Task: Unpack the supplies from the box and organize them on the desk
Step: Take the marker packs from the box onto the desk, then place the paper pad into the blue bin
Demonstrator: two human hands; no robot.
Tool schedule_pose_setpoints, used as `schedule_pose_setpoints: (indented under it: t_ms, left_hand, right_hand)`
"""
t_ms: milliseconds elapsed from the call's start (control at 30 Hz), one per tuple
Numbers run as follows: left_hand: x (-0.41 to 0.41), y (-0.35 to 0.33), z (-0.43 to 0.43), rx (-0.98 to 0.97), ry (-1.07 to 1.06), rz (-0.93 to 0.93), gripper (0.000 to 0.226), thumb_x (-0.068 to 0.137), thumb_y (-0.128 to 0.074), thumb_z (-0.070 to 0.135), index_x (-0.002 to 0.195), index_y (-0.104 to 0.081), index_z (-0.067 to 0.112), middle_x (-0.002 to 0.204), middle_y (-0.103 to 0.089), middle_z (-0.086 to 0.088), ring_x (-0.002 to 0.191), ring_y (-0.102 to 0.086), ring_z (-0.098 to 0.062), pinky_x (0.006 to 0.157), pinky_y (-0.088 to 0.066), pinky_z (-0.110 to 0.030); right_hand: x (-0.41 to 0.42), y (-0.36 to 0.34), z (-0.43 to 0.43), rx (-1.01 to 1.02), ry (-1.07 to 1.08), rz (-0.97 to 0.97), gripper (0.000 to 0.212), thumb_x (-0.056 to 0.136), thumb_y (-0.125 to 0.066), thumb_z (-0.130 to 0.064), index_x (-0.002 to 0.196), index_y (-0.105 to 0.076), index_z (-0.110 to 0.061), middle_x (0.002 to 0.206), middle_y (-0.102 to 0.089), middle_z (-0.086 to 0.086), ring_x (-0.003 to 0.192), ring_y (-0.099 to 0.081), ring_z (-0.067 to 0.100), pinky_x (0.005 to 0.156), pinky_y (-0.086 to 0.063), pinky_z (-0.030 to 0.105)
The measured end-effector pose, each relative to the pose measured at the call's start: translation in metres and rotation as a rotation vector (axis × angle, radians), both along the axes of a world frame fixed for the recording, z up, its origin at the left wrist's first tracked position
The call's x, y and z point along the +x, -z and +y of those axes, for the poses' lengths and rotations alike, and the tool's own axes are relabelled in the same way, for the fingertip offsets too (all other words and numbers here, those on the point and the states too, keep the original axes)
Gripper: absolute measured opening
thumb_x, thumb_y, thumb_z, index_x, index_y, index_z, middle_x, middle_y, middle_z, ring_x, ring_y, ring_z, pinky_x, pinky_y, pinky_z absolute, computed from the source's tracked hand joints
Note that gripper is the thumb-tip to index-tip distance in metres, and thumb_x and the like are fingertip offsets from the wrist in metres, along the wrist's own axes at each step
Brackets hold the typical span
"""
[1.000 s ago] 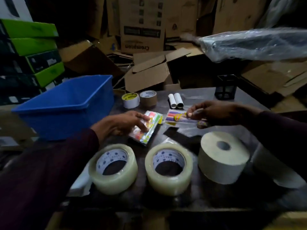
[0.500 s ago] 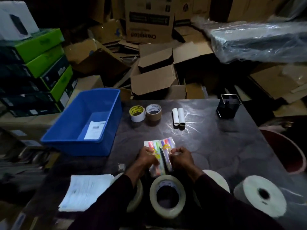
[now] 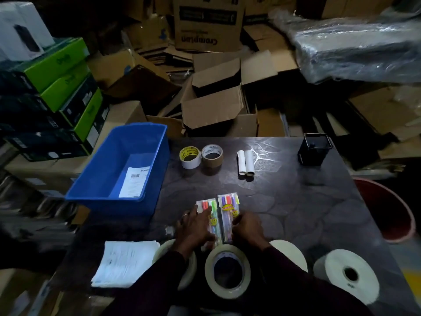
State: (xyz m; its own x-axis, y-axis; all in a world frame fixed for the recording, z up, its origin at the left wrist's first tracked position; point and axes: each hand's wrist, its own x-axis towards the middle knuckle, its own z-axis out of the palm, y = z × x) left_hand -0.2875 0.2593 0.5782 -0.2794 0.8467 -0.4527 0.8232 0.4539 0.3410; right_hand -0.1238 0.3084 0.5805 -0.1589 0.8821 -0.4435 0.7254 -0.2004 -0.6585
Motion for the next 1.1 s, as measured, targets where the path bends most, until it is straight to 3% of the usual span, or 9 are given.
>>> schedule_pose_setpoints:
  t_ms: [267,333,400,500,667,733,867,1000,1100]
  left_hand:
    - [0.005,-0.008,-0.013,0.072,-0.005,0.002,0.086,0.081,-0.069,0.051,0.152,-0.02,0.042,0.164,-0.006,0.002,0.151,-0.002,-0.027,0.121,-0.01,-0.047]
    - [0.008,-0.012,-0.021,0.126,-0.012,0.01,0.081,0.082,-0.065,0.055,0.15,-0.025,0.04,0.163,-0.016,0.002,0.15,-0.009,-0.025,0.121,-0.014,-0.044]
    - [0.011,-0.017,-0.035,0.181,-0.017,0.009,0.073,0.08,-0.06,0.061,0.146,-0.035,0.041,0.158,-0.029,0.003,0.148,-0.02,-0.023,0.12,-0.019,-0.041]
    - [0.025,-0.04,-0.067,0.317,-0.113,-0.058,0.061,0.074,-0.048,0.067,0.128,-0.055,0.04,0.141,-0.05,0.011,0.137,-0.04,-0.016,0.117,-0.025,-0.032]
    - [0.062,-0.096,-0.135,0.606,-0.127,-0.069,0.035,0.07,-0.058,0.054,0.097,-0.072,0.036,0.105,-0.071,0.013,0.103,-0.06,-0.003,0.085,-0.038,-0.013]
    - [0.069,-0.106,-0.157,0.581,-0.12,-0.052,0.041,0.075,-0.051,0.059,0.101,-0.073,0.036,0.114,-0.068,0.017,0.112,-0.057,0.0,0.091,-0.038,-0.014]
    - [0.082,-0.119,-0.191,0.745,-0.097,0.026,0.035,0.084,-0.052,0.056,0.099,-0.075,0.036,0.114,-0.068,0.02,0.113,-0.065,-0.011,0.092,-0.049,-0.029]
    - [0.088,-0.146,-0.195,0.69,-0.064,0.219,0.045,0.093,-0.037,0.051,0.119,-0.069,0.033,0.125,-0.067,0.01,0.12,-0.062,-0.014,0.105,-0.029,-0.043]
    - [0.07,-0.153,-0.183,0.71,-0.02,0.303,0.048,0.093,-0.04,0.046,0.135,-0.057,0.031,0.139,-0.057,0.009,0.133,-0.049,-0.013,0.112,-0.025,-0.047]
  right_hand:
    - [0.012,-0.016,-0.01,0.121,-0.081,0.027,0.015,0.087,-0.068,-0.02,0.092,-0.075,-0.008,0.087,-0.075,0.013,0.088,-0.069,0.021,0.073,-0.044,0.027]
    - [0.017,-0.021,-0.014,0.149,-0.08,0.098,0.009,0.088,-0.069,-0.021,0.082,-0.072,-0.016,0.079,-0.073,0.006,0.082,-0.068,0.018,0.07,-0.042,0.025]
    - [0.024,-0.026,-0.022,0.2,-0.059,0.159,0.021,0.089,-0.069,-0.023,0.068,-0.064,-0.021,0.068,-0.068,-0.003,0.071,-0.067,0.011,0.067,-0.044,0.027]
    - [0.039,-0.05,-0.049,0.183,0.016,0.233,0.015,0.093,-0.067,-0.029,0.078,-0.062,-0.028,0.079,-0.071,-0.007,0.078,-0.068,0.009,0.071,-0.051,0.032]
    - [0.073,-0.08,-0.104,0.231,0.109,0.218,0.013,0.091,-0.067,-0.038,0.081,-0.066,-0.03,0.078,-0.07,-0.01,0.079,-0.067,0.01,0.071,-0.052,0.038]
    - [0.082,-0.097,-0.12,0.295,0.124,0.254,0.016,0.091,-0.069,-0.03,0.076,-0.064,-0.033,0.073,-0.068,-0.013,0.073,-0.065,0.004,0.069,-0.052,0.034]
    - [0.098,-0.133,-0.151,0.396,0.095,0.251,0.017,0.095,-0.059,-0.036,0.08,-0.065,-0.031,0.077,-0.068,-0.016,0.078,-0.062,-0.002,0.069,-0.043,0.01]
    - [0.109,-0.136,-0.157,0.526,0.068,0.218,0.044,0.094,-0.033,-0.065,0.098,-0.064,-0.033,0.094,-0.066,-0.012,0.09,-0.062,0.007,0.079,-0.05,0.031]
    - [0.108,-0.141,-0.149,0.571,0.022,0.126,0.047,0.094,-0.024,-0.069,0.104,-0.058,-0.037,0.095,-0.064,-0.012,0.091,-0.063,0.011,0.081,-0.051,0.038]
